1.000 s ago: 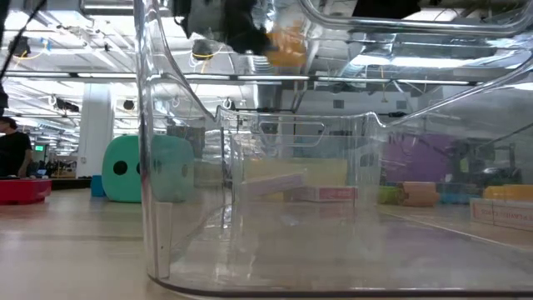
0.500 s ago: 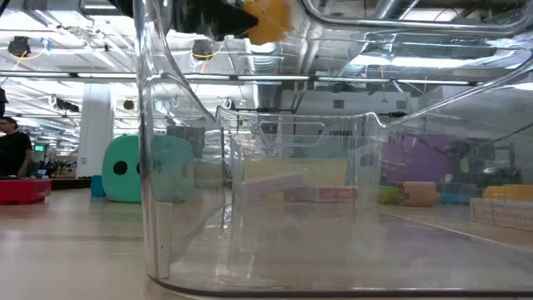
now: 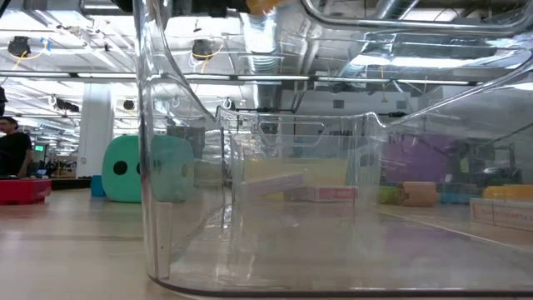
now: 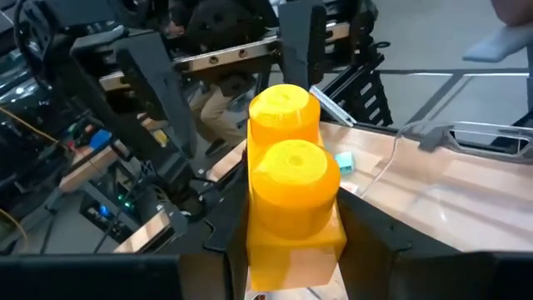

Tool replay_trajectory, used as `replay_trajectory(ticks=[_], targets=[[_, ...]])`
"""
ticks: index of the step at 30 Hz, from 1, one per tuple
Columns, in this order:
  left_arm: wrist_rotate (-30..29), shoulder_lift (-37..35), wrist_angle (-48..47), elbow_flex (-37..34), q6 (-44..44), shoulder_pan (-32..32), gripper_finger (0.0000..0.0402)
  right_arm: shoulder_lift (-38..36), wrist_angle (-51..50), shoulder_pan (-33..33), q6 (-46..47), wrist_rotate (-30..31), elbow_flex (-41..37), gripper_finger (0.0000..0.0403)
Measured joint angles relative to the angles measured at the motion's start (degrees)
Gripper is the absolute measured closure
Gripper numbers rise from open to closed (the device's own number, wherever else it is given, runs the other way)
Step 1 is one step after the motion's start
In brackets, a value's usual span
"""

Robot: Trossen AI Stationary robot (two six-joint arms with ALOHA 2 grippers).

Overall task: Pick & Place Toys
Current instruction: Put the yellow game piece into the yellow bin

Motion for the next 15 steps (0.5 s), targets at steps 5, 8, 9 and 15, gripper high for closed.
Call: replay_trajectory(ticks=[5,8,9,15], targets=[[-0.41,0.07,2.20,-0.05,0.17,-2.02,0.0277,-0.02,0.22,-0.30,-0.20,-0.44,0.02,0.0132],[-0.41,0.07,3.18,-0.15,0.19,-2.23,0.0277,-0.07,0.54,-0.19,-0.20,-1.43,0.04,0.0132],[-0.44,0.07,3.43,-0.15,0.19,-2.21,0.0277,-0.09,0.68,-0.18,-0.30,-1.37,0.04,0.0132],[-0.65,0.01,7.73,0.00,-0.56,-1.97,0.0277,0.07,0.78,0.08,-0.98,-1.32,-0.04,0.0132]])
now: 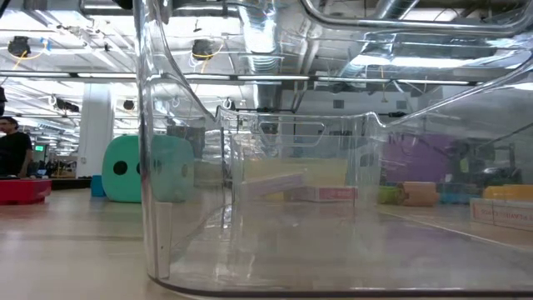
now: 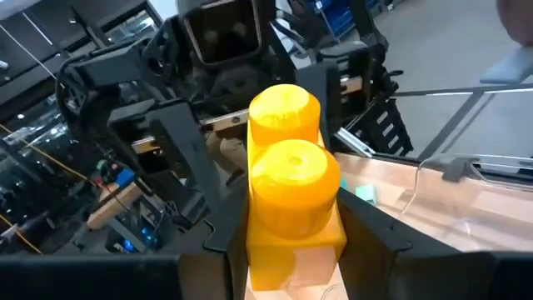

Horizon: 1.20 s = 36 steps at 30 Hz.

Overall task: Pick & Place Toys
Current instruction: Put the yellow game piece into the yellow bin

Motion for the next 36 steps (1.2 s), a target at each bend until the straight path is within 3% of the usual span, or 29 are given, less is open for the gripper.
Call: replay_trajectory(ticks=[16,28,32,36], targets=[[-0.12,5.46,5.41,0.00,-4.32,-0.06,0.0277,-0.02,2.93,-0.48,-2.85,-0.04,0.02,0.0132],[-0.13,5.43,7.70,0.00,-6.39,-0.04,0.0277,-0.02,1.73,-0.48,-2.41,1.04,0.02,0.0137],[-0.35,5.43,7.19,0.00,-6.47,0.00,0.0277,-0.02,1.82,-0.48,-2.41,2.81,0.02,0.0170],[-1.02,5.43,7.35,0.02,-6.56,0.02,0.0277,-0.02,1.95,-0.48,-2.44,2.74,0.02,0.0242]])
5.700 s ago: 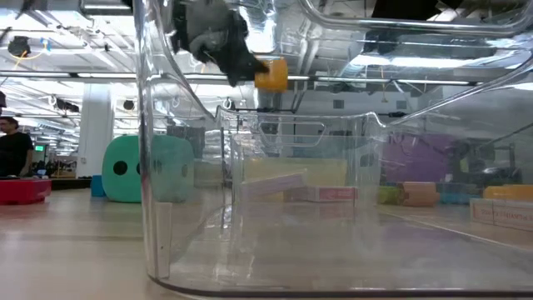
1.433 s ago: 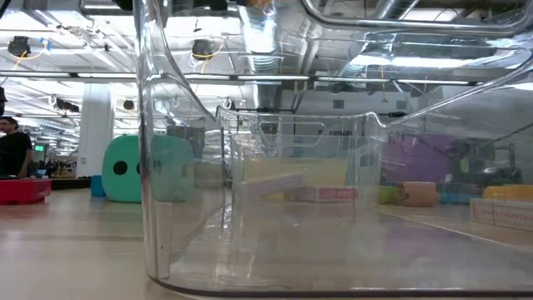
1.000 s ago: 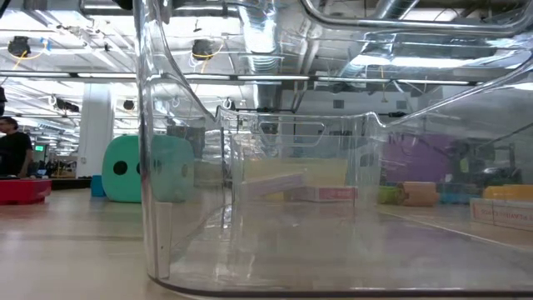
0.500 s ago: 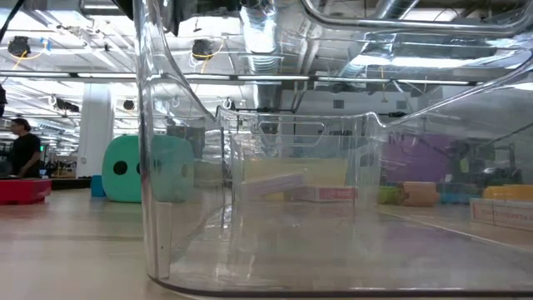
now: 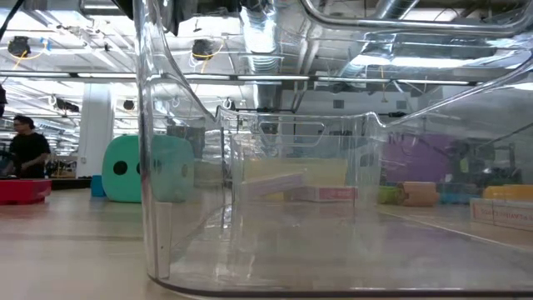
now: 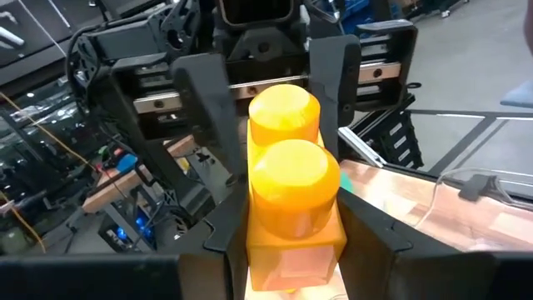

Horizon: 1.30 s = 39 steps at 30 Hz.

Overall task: Pick & Place Toys
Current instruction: Put the yellow game piece into the yellow bin

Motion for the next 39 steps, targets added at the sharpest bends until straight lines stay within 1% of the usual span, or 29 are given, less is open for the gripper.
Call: replay_trajectory(ticks=[2,4,6,8,11,13,16,18,20,22,26,29,31,34,37,39], targets=[[0.01,0.00,-0.11,0.00,-0.48,0.02,0.0277,0.00,-0.12,0.02,-0.23,0.15,0.00,0.0278],[-0.43,0.00,-0.13,0.00,-0.85,0.02,0.0274,0.00,-0.12,0.00,-0.21,0.16,0.00,0.0276],[-2.72,-0.04,-0.20,0.00,-1.53,-0.04,0.0251,0.00,-0.12,0.02,-0.10,0.25,0.00,0.0276],[-8.79,-0.07,-0.69,0.00,-2.19,0.05,0.0214,-0.02,0.12,0.18,0.08,1.40,0.00,0.0276],[-18.78,-1.54,-5.38,0.00,-0.98,0.74,0.0160,-0.04,0.04,0.64,0.09,6.28,0.00,0.0276],[-24.14,-3.53,-12.48,0.02,1.31,1.28,0.0133,-0.07,0.15,1.15,0.88,8.02,0.07,0.0276],[-28.46,-7.03,-24.03,0.00,1.84,1.87,0.0114,-0.08,-1.85,1.75,3.78,9.25,0.07,0.0276],[-28.55,-9.69,-32.93,0.00,0.39,2.07,0.0113,-0.12,-4.19,1.28,7.42,10.45,0.07,0.0276],[-28.53,-11.44,-39.15,-0.02,-1.84,1.80,0.0121,-0.19,-7.45,-0.23,12.36,11.54,0.07,0.0276],[-28.15,-13.80,-44.20,-1.14,-4.02,0.97,0.0133,-0.20,-11.59,-2.59,18.11,10.80,0.07,0.0276],[-26.21,-18.76,-45.64,-5.96,-7.46,-1.99,0.0165,-0.20,-21.79,-9.69,30.30,3.52,0.04,0.0276],[-26.01,-22.78,-44.72,-10.11,-9.01,-4.73,0.0193,-0.20,-26.22,-16.73,35.33,-1.96,0.04,0.0276],[-26.10,-25.11,-41.73,-12.53,-10.09,-6.22,0.0211,-0.20,-25.87,-21.89,34.63,-7.21,0.04,0.0276],[-26.04,-28.76,-36.99,-15.87,-11.25,-7.36,0.0235,-0.17,-21.77,-30.02,28.31,-16.82,0.04,0.0276],[-26.13,-32.33,-35.18,-18.61,-11.35,-7.69,0.0254,0.52,-17.67,-37.82,23.64,-27.64,0.12,0.0276],[-26.13,-34.30,-34.53,-20.29,-11.35,-7.74,0.0264,0.79,-18.05,-42.33,22.22,-33.23,-0.05,0.0276]])
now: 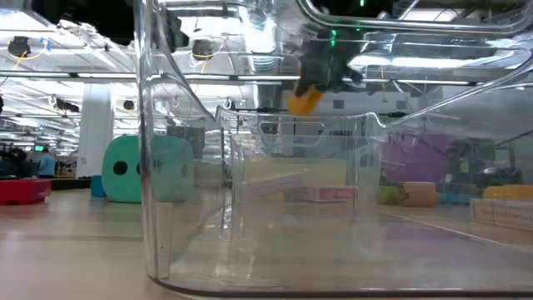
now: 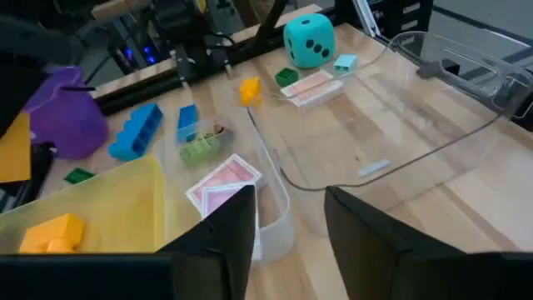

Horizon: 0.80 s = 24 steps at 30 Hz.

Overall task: Pick & Place Toys
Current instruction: Put the yellow game piece into the yellow bin

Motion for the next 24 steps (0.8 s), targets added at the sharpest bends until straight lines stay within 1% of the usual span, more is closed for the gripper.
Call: replay_trajectory(ticks=[2,4,8,14,16,18,19,21,24], targets=[[-0.02,-1.86,-0.07,-1.33,0.07,0.00,0.0273,0.89,0.00,-4.02,-0.64,-4.43,0.23,0.0276],[-0.04,-3.25,0.21,-2.23,0.05,0.25,0.0279,2.52,-0.08,-7.25,-3.62,-9.72,0.13,0.0276],[-0.04,-4.90,0.43,-3.70,0.16,0.29,0.0288,6.18,1.64,-12.12,-7.79,-17.91,0.08,0.0276],[-0.04,-5.10,0.89,-3.86,0.18,0.29,0.0293,11.67,5.23,-17.06,-9.13,-26.30,0.18,0.0276],[-0.04,-5.09,0.95,-3.86,0.18,0.29,0.0294,13.15,5.20,-18.00,-10.28,-26.45,0.35,0.0276],[-0.04,-5.09,0.98,-3.86,0.20,0.29,0.0294,14.54,5.52,-17.77,-14.37,-25.71,0.73,0.0276],[-0.04,-5.09,0.98,-3.86,0.20,0.29,0.0294,15.16,5.58,-17.17,-16.88,-24.39,0.95,0.0276],[-0.04,-5.09,0.98,-3.86,0.20,0.29,0.0294,15.68,6.19,-15.50,-21.91,-20.40,1.01,0.0276],[-0.04,-5.07,0.99,-3.86,0.30,0.31,0.0294,16.15,6.07,-12.78,-27.21,-11.50,1.10,0.0276]])
